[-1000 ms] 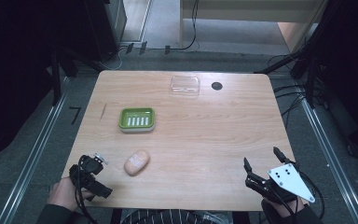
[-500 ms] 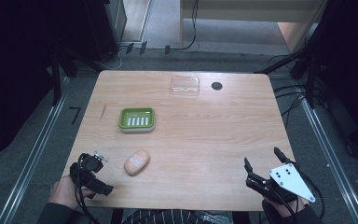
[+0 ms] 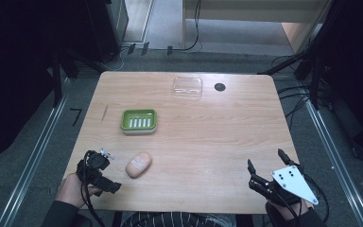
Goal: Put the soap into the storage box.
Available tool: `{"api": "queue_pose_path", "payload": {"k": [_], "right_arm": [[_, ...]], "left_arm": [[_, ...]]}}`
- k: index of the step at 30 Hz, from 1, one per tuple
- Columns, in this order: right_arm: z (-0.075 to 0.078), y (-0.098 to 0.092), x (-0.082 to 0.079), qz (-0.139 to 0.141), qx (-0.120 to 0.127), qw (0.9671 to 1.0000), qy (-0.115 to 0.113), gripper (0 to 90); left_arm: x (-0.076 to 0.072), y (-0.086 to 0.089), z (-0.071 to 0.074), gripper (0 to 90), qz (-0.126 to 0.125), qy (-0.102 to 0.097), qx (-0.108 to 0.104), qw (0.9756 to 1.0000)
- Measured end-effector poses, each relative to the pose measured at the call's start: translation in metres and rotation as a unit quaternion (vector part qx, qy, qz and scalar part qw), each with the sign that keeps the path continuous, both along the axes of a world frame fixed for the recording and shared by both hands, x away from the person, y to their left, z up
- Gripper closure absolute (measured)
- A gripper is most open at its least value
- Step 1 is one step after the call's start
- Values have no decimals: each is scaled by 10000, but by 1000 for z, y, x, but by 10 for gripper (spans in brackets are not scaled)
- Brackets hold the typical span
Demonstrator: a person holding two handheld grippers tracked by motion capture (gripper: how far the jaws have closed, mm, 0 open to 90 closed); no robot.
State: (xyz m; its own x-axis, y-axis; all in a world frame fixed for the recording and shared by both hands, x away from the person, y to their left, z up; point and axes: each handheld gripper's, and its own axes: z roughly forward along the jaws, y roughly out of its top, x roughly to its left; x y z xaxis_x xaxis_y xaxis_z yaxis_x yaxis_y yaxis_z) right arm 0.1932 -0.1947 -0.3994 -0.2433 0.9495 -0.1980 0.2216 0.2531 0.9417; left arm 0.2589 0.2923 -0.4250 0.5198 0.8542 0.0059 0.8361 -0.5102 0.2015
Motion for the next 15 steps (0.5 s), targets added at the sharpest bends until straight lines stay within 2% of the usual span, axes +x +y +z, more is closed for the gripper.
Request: {"api": "queue_pose_path", "payload": {"k": [5,10,15], "right_arm": [[0,1,0,23,-28,10000,10,134],[0,1,0,-5,13,10000,21,134],[0,4,1,55,-53,10000,33,134]], "left_arm": [[4,-3,0,0,60,33,-66,10000],[9,-7,1,0,-18,-13,-114,9999],[14,-12,1,0,-57,-21,-156,9999]]}}
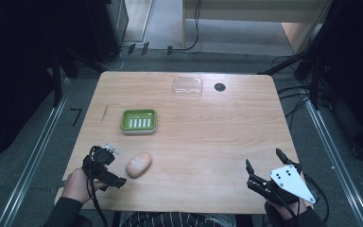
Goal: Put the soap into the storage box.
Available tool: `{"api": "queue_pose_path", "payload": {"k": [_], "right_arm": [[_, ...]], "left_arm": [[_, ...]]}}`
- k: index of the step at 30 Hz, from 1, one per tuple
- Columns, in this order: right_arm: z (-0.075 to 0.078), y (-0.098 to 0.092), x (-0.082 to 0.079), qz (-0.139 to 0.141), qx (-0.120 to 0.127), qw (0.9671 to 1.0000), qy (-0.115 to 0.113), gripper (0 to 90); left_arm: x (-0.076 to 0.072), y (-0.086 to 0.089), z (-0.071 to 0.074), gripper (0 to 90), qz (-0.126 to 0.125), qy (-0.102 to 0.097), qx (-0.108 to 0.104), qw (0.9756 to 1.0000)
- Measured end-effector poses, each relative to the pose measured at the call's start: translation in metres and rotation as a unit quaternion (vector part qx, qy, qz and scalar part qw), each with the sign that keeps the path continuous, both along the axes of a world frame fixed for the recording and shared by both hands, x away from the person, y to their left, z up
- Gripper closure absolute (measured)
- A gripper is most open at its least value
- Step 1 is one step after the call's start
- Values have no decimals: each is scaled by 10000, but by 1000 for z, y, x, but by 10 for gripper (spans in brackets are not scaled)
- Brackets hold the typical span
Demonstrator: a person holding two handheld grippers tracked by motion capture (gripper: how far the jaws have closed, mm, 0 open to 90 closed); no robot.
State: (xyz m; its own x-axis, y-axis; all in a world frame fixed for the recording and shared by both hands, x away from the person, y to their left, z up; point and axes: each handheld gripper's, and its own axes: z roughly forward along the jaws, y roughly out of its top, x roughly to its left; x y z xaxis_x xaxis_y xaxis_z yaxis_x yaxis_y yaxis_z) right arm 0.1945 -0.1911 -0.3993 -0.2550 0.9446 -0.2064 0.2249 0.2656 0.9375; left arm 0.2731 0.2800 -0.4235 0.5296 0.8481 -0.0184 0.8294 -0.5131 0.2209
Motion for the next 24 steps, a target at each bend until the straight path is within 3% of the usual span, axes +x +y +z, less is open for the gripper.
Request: {"api": "queue_pose_path", "payload": {"k": [11,24], "right_arm": [[0,0,1,18,-9,10000,-22,134],[0,1,1,24,-6,10000,-1,134]], "left_arm": [[10,-11,0,0,-86,-73,-38,9999],[28,-38,-2,0,-417,-73,-98,9991]]}}
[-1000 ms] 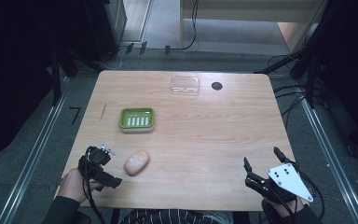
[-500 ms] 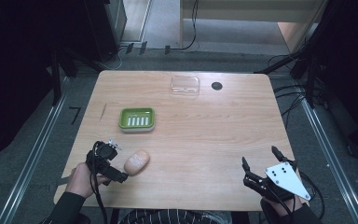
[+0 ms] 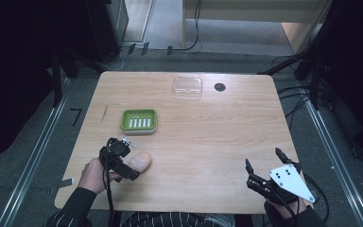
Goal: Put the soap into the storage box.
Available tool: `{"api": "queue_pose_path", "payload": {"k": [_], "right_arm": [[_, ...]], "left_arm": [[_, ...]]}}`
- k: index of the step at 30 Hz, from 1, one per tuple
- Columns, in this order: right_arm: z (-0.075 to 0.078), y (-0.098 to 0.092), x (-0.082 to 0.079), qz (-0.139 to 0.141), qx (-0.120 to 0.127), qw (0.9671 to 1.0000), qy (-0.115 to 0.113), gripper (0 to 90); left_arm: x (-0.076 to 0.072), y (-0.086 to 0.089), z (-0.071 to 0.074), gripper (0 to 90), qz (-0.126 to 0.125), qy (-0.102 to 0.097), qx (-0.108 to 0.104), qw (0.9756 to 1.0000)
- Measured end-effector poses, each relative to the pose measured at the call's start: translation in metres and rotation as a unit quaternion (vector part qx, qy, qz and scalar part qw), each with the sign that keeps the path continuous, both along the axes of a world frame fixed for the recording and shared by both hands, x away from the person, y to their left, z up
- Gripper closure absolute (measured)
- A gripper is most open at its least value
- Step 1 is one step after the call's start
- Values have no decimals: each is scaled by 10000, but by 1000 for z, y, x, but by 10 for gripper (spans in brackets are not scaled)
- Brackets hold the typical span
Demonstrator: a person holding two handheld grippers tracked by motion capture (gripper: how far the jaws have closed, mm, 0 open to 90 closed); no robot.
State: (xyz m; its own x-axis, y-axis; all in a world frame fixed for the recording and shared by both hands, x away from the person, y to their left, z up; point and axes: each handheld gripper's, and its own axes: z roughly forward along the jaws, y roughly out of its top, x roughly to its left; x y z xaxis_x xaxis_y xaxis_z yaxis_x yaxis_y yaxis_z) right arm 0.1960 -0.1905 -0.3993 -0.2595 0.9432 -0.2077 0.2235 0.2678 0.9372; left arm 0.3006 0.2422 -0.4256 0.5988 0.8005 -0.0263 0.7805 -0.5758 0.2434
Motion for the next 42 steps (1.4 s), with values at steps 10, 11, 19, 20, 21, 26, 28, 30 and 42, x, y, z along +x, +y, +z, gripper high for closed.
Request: {"api": "queue_pose_path", "payload": {"k": [10,11,19,20,21,26,28,30,42], "right_arm": [[0,-1,-2,-3,-7,10000,-3,134],[0,-1,-2,-6,-16,10000,-9,134],[0,-2,-3,-13,-18,10000,-28,134],[0,-2,-3,-15,-20,10000,-29,134],[0,-2,-3,-6,-17,10000,-19,134],[0,-2,-4,-28,-3,10000,-15,134],[0,-3,-4,-18,12,10000,-39,134],[0,-2,-4,-36,-2,10000,-20,134],[0,-2,-4,-24,3,10000,-15,134]], "left_arm": [[15,-22,-6,0,-224,101,72,9997],[16,-23,-7,0,-243,116,78,9996],[23,-32,-15,0,-281,182,198,9992],[25,-32,-16,0,-317,215,217,9990],[27,-33,-18,0,-300,239,225,9990],[30,-32,-20,0,-341,246,230,9989],[30,-32,-21,26,-330,259,188,9989],[31,-31,-22,45,-319,249,194,9990],[33,-30,-28,134,-379,262,325,9984]]}}
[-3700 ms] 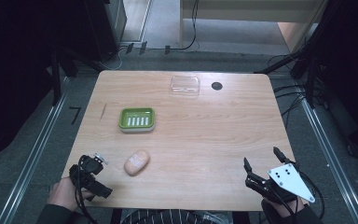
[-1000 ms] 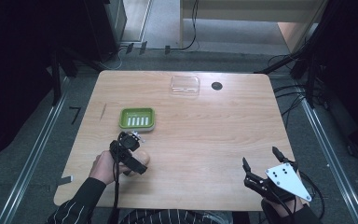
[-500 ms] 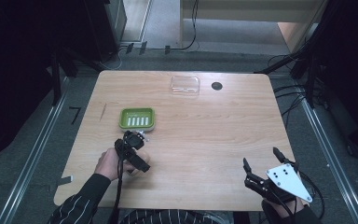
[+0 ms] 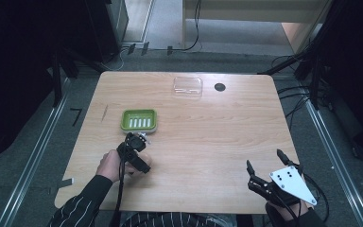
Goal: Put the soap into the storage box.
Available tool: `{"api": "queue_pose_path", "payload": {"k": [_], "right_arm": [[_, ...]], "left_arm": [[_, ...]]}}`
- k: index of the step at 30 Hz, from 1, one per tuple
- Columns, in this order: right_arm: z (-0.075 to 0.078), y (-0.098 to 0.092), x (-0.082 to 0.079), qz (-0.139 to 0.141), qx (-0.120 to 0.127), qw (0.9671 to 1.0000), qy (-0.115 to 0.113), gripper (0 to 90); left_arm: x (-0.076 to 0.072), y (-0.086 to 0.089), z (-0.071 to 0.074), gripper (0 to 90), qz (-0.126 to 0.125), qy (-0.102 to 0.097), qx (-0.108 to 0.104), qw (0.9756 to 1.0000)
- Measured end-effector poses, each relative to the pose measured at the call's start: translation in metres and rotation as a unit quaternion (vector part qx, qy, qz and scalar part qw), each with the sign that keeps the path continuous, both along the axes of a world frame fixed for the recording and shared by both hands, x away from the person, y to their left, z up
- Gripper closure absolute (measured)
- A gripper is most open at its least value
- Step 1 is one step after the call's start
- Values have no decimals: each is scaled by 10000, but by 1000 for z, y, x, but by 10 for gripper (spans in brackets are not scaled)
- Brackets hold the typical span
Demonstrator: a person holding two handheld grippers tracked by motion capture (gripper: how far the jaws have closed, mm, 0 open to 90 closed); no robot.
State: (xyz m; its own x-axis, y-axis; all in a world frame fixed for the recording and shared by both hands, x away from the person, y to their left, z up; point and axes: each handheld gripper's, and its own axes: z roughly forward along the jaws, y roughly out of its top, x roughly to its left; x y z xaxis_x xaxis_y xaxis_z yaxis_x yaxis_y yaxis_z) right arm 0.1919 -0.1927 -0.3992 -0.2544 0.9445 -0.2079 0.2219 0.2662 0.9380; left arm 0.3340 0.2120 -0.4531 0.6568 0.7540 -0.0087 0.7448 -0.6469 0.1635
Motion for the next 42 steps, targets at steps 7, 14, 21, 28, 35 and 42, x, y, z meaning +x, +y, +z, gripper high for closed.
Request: {"api": "queue_pose_path", "payload": {"k": [7,14,21,28,35,42], "right_arm": [[0,1,2,45,-33,10000,2,134],[0,0,1,35,-32,10000,-11,134],[0,-1,-1,-8,4,10000,2,134],[0,0,0,-8,-8,10000,10,134],[0,-1,0,-26,21,10000,-8,134],[0,-1,0,-4,9,10000,-18,134]], "left_arm": [[-1,2,-3,194,4,-30,124,9999],[-2,0,-1,274,-62,-106,217,9997],[-3,0,0,334,-122,-134,202,9996],[-3,0,0,336,-147,-163,177,9996],[-4,-2,1,336,-202,-172,104,9996],[-4,1,7,336,-271,-195,63,9994]]}}
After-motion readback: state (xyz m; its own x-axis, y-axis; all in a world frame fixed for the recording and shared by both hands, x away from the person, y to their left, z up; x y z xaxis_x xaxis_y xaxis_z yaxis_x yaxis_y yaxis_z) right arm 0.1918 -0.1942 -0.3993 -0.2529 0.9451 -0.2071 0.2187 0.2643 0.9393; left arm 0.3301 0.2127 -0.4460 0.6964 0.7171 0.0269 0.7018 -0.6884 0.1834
